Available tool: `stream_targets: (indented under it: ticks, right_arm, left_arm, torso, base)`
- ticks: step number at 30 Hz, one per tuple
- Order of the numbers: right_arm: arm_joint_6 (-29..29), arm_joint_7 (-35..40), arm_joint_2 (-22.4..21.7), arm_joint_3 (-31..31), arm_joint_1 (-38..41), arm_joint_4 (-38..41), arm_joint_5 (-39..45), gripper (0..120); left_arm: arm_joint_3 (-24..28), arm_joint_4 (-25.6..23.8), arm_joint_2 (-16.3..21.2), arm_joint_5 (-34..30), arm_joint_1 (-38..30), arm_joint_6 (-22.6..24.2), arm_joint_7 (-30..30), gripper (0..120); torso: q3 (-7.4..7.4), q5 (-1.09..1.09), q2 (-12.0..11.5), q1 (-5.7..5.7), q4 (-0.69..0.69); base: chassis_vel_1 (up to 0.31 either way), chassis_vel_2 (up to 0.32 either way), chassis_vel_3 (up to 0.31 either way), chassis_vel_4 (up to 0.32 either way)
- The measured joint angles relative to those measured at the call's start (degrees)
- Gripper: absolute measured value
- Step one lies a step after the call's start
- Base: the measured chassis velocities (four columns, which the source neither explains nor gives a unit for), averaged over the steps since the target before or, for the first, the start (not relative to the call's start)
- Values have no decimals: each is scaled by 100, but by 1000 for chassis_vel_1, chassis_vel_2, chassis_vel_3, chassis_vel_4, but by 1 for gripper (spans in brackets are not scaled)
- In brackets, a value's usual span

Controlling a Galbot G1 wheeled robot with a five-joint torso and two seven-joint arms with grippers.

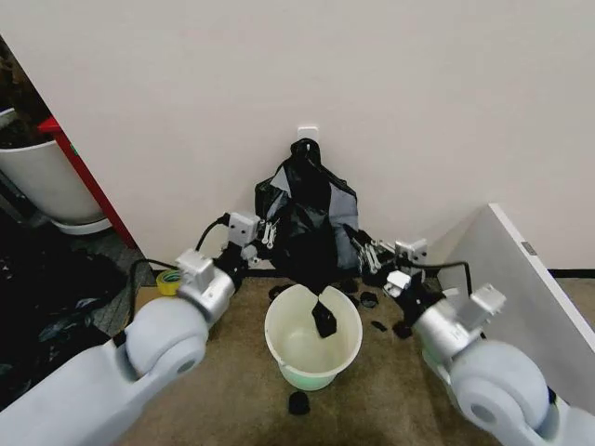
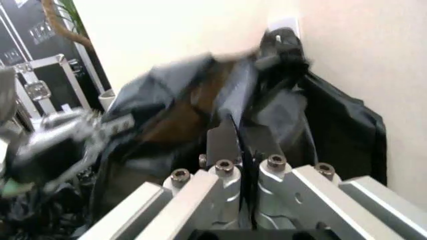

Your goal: Place the garbage bag over the trash bin.

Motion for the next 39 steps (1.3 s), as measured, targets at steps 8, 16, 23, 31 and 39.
stream_targets:
  ticks: [8, 16, 23, 31, 39]
  right_arm:
    - [22, 138, 87, 237, -479, 157, -43, 0]
    - [-128, 320, 48, 1077, -1196, 199, 535, 0]
    - [-165, 168, 157, 1161, -1911, 195, 223, 0]
    - [-127, 172, 178, 1410, -2121, 188, 217, 0]
    - [-98, 202, 197, 1563, -1972, 184, 396, 0]
  left_arm:
    - [7, -73, -81, 125, 290, -47, 11, 0]
    - [258, -263, -38, -116, 158, 41, -13, 0]
    - [370, -358, 61, -64, 350, 96, -12, 0]
    - [463, -322, -38, -56, 327, 21, 10, 0]
    - [687, -41, -208, 19, 33, -171, 143, 0]
  torso:
    - [0, 1, 0, 0, -3]
    - [1, 0, 0, 0, -3]
    - [1, 0, 0, 1, -2]
    - [1, -1, 0, 1, -3]
    - [1, 0, 0, 1, -4]
  base:
    - [0, 0, 0, 0]
    - [0, 0, 0, 0]
    - [0, 0, 0, 0]
    - [0, 0, 0, 0]
    - [0, 0, 0, 0]
